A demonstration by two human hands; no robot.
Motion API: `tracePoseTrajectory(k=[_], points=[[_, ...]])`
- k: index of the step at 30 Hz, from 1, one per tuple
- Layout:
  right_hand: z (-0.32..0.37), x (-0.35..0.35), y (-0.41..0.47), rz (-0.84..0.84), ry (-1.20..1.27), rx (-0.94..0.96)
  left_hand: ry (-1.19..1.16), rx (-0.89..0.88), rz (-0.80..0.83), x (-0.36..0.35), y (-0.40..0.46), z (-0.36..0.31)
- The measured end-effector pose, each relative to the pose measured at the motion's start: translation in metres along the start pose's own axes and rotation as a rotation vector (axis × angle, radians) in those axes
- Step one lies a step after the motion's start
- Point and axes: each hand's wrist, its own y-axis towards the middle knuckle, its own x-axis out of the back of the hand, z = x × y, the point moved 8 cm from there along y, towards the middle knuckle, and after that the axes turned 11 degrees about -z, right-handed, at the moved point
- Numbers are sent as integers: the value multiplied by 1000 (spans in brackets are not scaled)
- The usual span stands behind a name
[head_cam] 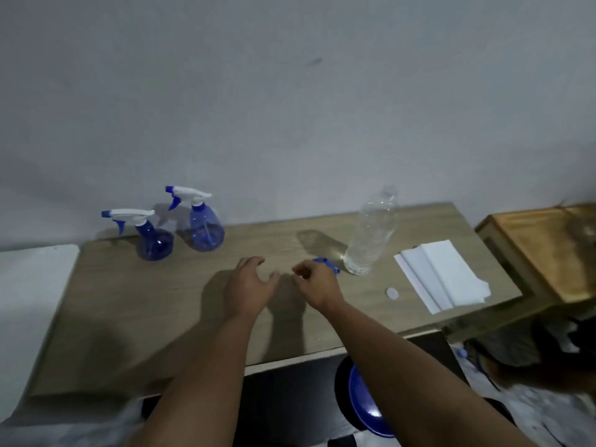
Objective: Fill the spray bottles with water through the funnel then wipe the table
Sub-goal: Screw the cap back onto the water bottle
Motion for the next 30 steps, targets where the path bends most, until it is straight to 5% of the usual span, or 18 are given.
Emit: tracePoseTrajectory(k=[4, 8, 14, 23, 30], points=[[-91, 88, -6, -105, -121, -89, -57, -147, 53, -54, -11, -97], [-160, 149, 3, -137, -249, -185, -110, -107, 111, -99, -14, -155], [-216, 143, 30, 108, -425, -183, -224, -23, 134, -138, -14, -184], [-217, 142, 54, 84, -376, -35, -364, 47, 84, -151, -15, -194], [-103, 256, 126, -172, 243, -110, -413, 63, 108, -140, -14, -206]])
